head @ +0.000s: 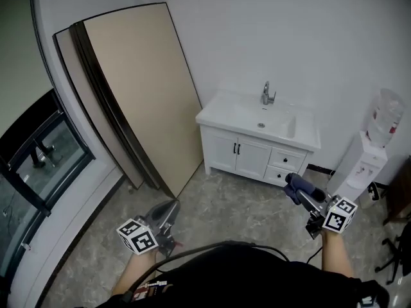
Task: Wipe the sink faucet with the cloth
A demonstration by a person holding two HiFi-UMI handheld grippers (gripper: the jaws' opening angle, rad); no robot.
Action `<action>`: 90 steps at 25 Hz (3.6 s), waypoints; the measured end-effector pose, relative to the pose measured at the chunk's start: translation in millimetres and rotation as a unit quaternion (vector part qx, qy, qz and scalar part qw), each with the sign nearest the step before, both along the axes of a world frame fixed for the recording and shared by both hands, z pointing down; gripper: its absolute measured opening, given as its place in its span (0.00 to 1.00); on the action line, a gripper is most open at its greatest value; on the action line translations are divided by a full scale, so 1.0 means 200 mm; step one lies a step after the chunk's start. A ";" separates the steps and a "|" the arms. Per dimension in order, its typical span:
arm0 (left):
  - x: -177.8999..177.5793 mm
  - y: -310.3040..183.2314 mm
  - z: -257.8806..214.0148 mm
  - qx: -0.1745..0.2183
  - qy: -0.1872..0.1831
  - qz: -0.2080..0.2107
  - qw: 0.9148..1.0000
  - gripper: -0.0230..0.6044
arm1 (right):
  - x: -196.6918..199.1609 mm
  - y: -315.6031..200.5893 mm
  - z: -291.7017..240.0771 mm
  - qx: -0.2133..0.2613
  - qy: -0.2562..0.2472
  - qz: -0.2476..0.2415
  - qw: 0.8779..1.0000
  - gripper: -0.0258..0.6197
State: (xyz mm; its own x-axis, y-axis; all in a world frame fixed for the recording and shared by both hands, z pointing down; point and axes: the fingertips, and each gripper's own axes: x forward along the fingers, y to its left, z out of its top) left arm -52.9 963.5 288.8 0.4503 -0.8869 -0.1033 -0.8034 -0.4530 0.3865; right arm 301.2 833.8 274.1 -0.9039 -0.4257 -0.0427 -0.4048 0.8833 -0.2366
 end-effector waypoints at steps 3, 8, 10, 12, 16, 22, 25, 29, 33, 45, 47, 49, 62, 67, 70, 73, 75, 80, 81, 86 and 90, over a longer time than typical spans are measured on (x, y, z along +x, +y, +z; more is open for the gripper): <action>0.13 -0.15 0.00 -0.006 0.003 -0.004 1.000 0.02 | 0.09 -0.18 0.02 -0.003 -0.002 -0.012 1.000 0.26; 0.22 -0.33 0.01 -0.022 0.002 -0.003 1.000 0.02 | 0.12 -0.40 0.14 -0.035 -0.008 -0.014 0.999 0.26; 0.19 -0.39 0.05 -0.034 0.001 -0.002 0.999 0.02 | 0.11 -0.46 0.20 -0.049 -0.004 -0.012 0.999 0.26; 0.16 -0.48 0.09 -0.044 0.006 0.001 0.999 0.02 | 0.08 -0.53 0.21 -0.052 -0.004 -0.008 0.999 0.26; 0.13 -0.69 0.13 -0.039 0.017 0.033 0.999 0.02 | -0.02 -0.66 0.20 -0.044 0.002 0.001 0.999 0.26; -0.15 -1.01 0.17 -0.023 0.016 0.082 0.996 0.02 | -0.29 -0.87 0.18 -0.041 0.011 0.043 0.998 0.26; -0.40 -1.16 0.14 -0.025 0.008 0.087 0.996 0.02 | -0.51 -0.95 0.14 -0.029 0.014 0.049 0.998 0.26; -0.71 -1.36 0.06 -0.016 -0.002 0.093 0.996 0.02 | -0.77 -1.13 0.07 -0.019 0.006 0.069 0.997 0.26; -0.95 -1.52 0.08 -0.018 0.000 0.102 0.995 0.02 | -1.07 -1.27 0.08 -0.023 0.013 0.064 0.998 0.26; -1.22 -2.05 0.19 -0.046 0.010 0.102 0.994 0.02 | -1.37 -1.82 0.18 -0.051 0.032 0.056 0.997 0.26; -1.21 -2.17 0.20 -0.043 0.008 0.100 0.994 0.02 | -1.38 -1.96 0.20 -0.052 0.028 0.045 0.997 0.26; -1.18 -2.30 0.21 -0.038 0.004 0.092 0.995 0.02 | -1.38 -2.10 0.22 -0.047 0.029 0.028 0.998 0.26; -0.73 -3.05 0.02 -0.025 0.006 0.024 0.999 0.02 | -1.04 -3.07 0.04 -0.028 0.019 -0.040 0.999 0.26; -0.64 -3.17 0.07 -0.048 -0.004 0.013 0.999 0.02 | -0.98 -3.22 0.12 -0.038 -0.001 -0.054 0.998 0.26; -0.61 -3.29 0.08 -0.070 -0.012 0.017 0.997 0.02 | -0.94 -3.26 0.21 -0.058 0.001 -0.055 0.997 0.26; -0.55 -3.48 0.08 -0.083 -0.013 0.037 0.996 0.02 | -0.84 -3.35 0.30 -0.084 0.003 -0.036 0.996 0.26; -0.49 -3.62 0.09 -0.084 -0.014 0.061 0.995 0.02 | -0.75 -3.43 0.34 -0.098 0.001 -0.012 0.995 0.26; -0.47 -3.80 0.17 -0.079 -0.013 0.119 0.990 0.02 | -0.71 -3.50 0.37 -0.098 0.005 0.042 0.994 0.26; -0.48 -3.83 0.18 -0.077 -0.013 0.126 0.989 0.02 | -0.71 -3.50 0.37 -0.094 0.007 0.049 0.994 0.26; -0.53 -3.82 0.06 -0.050 -0.022 0.151 0.987 0.02 | -0.75 -3.42 0.22 -0.071 0.010 0.081 0.994 0.26; -0.81 -4.15 0.05 -0.036 -0.026 0.186 0.982 0.02 | -1.01 -3.63 0.17 -0.067 0.021 0.116 0.991 0.26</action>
State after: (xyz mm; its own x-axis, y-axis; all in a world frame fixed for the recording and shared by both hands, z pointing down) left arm -214.9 133.7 298.8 0.7471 -0.6646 -0.0137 -0.6078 -0.6912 0.3908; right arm 99.4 107.0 309.1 -0.7804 -0.6220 0.0644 -0.6057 0.7264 -0.3247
